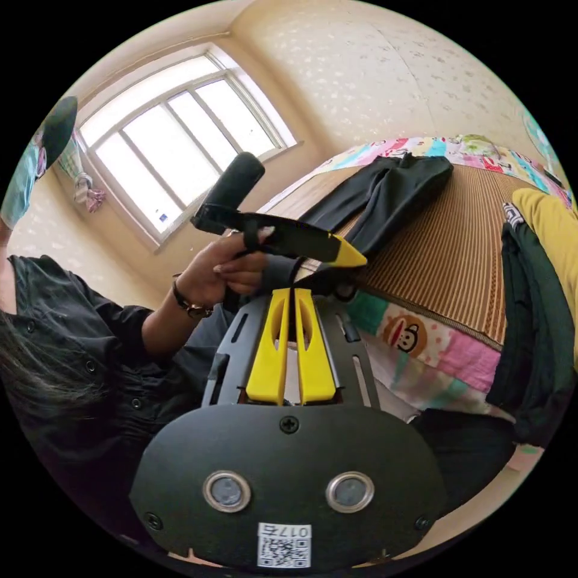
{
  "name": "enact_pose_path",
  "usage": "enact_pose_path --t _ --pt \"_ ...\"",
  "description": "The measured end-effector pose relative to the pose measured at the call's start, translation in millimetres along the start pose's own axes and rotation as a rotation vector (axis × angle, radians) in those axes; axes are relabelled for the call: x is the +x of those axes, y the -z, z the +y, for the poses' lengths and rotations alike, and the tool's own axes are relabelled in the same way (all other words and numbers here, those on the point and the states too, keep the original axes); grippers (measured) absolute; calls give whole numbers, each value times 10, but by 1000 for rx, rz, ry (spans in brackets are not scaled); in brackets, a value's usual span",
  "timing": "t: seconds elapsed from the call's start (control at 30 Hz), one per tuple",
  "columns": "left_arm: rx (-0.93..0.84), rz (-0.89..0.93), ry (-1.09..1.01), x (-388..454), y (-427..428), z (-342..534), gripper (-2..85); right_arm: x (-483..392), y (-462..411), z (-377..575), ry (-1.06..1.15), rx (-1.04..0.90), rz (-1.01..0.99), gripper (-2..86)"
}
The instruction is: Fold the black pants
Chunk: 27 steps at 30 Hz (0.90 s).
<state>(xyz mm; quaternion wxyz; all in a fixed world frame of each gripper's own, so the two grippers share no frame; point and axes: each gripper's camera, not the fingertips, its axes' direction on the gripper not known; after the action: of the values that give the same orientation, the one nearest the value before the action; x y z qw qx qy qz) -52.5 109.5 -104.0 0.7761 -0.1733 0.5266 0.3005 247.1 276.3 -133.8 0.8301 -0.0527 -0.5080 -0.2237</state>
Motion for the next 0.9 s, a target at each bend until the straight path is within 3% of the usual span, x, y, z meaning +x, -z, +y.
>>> enact_pose_path --t 0.1,0.27,0.37,0.53,0.63,0.7,0.83,0.9 --pt "106 81 22 -260 210 212 7 162 150 -99 58 -187 -31 28" --pt "317 369 95 -788 693 551 -6 579 589 -936 36 -103 179 83" --pt "391 480 113 -999 903 632 -7 1363 476 -1794 -114 -44 273 118" --pt "420 519 117 -1181 1126 619 -7 3261 -118 -2854 -472 28 87 158" --pt "433 567 124 -1254 1186 583 -7 3969 -559 -3222 -630 -16 212 159" --pt "449 601 133 -1306 1237 571 -6 4248 -740 -3337 -717 31 298 115" --pt "497 587 167 -1432 1408 685 -6 4154 -851 -3665 -613 175 217 47" --pt "549 540 206 -1554 1615 860 -6 3717 -1044 -4063 -439 205 197 40"
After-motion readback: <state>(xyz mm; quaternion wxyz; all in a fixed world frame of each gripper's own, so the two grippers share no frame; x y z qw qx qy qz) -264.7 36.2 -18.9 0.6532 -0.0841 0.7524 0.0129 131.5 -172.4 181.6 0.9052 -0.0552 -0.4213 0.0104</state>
